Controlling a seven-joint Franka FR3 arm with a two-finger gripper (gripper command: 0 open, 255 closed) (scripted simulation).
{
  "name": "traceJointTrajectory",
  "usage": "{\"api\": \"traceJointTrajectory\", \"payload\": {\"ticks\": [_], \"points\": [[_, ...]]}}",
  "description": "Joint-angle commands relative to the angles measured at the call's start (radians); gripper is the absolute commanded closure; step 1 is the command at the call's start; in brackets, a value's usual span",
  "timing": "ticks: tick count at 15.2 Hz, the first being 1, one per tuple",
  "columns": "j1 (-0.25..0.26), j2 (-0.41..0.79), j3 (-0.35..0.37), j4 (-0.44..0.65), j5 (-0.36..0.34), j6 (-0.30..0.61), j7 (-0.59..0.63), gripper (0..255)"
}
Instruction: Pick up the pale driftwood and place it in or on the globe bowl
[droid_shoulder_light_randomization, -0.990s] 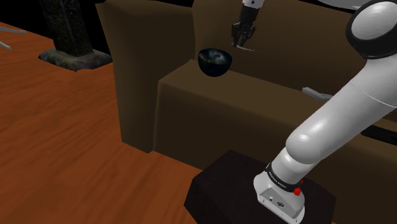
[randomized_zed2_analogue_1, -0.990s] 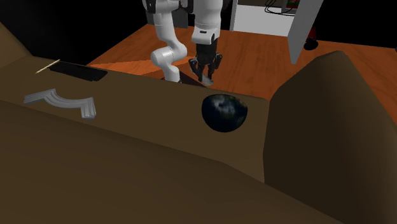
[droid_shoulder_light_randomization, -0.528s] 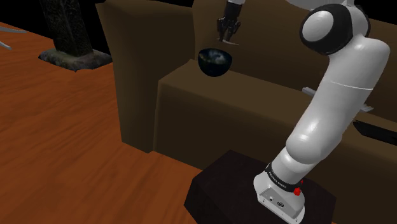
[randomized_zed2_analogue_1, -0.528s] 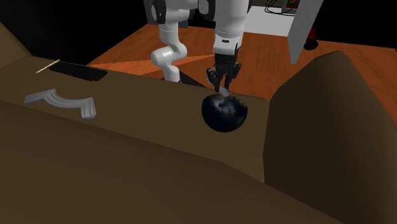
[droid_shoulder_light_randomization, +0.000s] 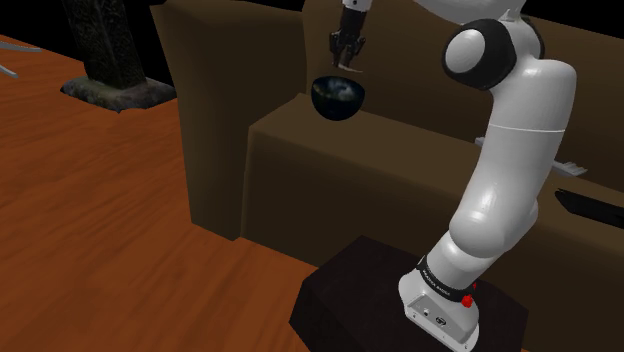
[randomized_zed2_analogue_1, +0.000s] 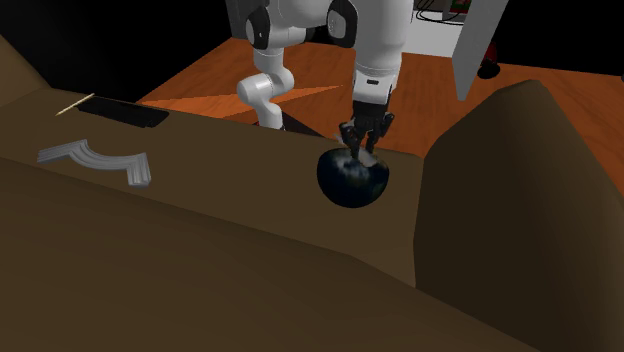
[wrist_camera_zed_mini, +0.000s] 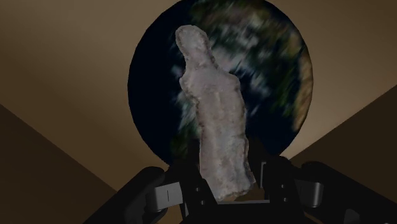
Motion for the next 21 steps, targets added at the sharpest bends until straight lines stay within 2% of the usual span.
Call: {"api": "traceJointTrajectory", "payload": {"ticks": [1,9,16,17,21], "points": [[0.001,-0.013,0.0,-0.048,-0.001,0.036,0.0,255],[0.006,-0.046,0.001,-0.201,-0.006,0.155,0.004,255],[0.006,-0.046,0.001,-0.2,-0.006,0.155,0.004,255],[0.006,-0.046,0.001,-0.2,-0.006,0.155,0.004,0],[0.006,-0.046,0.001,-0.2,-0.006,0.155,0.004,0]]}}
